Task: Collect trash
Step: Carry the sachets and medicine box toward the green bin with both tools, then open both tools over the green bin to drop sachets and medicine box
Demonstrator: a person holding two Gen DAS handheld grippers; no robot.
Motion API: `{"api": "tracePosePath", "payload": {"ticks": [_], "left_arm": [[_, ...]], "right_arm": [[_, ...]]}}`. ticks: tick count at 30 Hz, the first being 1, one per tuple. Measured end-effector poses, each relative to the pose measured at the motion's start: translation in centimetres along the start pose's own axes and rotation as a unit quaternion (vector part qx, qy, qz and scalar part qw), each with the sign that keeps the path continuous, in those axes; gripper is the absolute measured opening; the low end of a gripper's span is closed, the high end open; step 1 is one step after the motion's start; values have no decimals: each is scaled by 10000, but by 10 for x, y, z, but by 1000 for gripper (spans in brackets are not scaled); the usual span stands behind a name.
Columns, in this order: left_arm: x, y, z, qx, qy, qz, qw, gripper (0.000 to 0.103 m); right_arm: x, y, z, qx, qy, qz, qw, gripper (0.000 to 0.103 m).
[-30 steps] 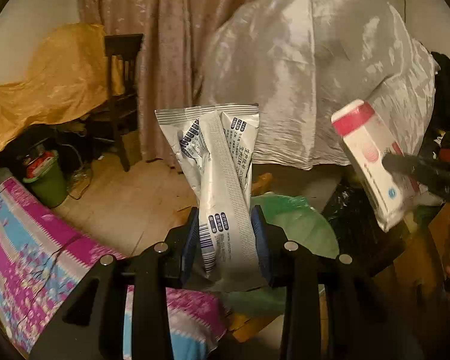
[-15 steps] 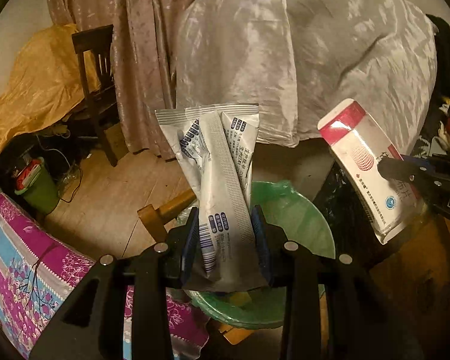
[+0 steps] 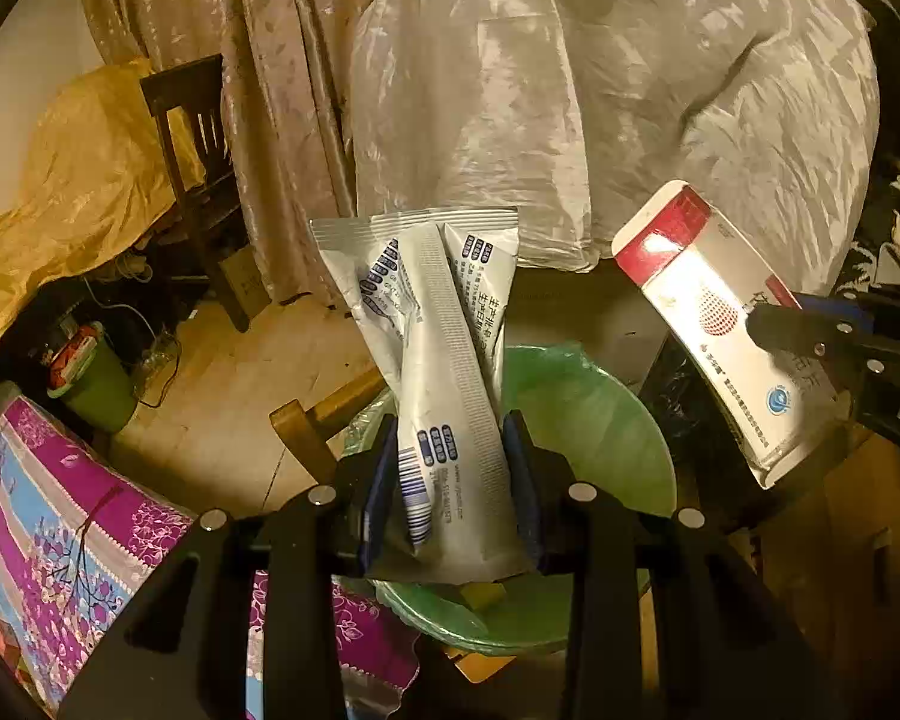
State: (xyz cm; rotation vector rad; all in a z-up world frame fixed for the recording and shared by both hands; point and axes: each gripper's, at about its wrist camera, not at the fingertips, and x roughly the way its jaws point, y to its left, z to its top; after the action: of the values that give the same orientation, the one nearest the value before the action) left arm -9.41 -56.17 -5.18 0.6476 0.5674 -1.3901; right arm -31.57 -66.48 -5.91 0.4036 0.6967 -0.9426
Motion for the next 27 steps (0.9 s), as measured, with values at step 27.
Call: {"api": "tracePosePath", "payload": {"ticks": [27], "left_arm": [[7, -7, 2, 152, 82, 66, 9998, 34]], "right_arm": [[14, 4, -1, 10, 90, 248, 9997, 12]]}}
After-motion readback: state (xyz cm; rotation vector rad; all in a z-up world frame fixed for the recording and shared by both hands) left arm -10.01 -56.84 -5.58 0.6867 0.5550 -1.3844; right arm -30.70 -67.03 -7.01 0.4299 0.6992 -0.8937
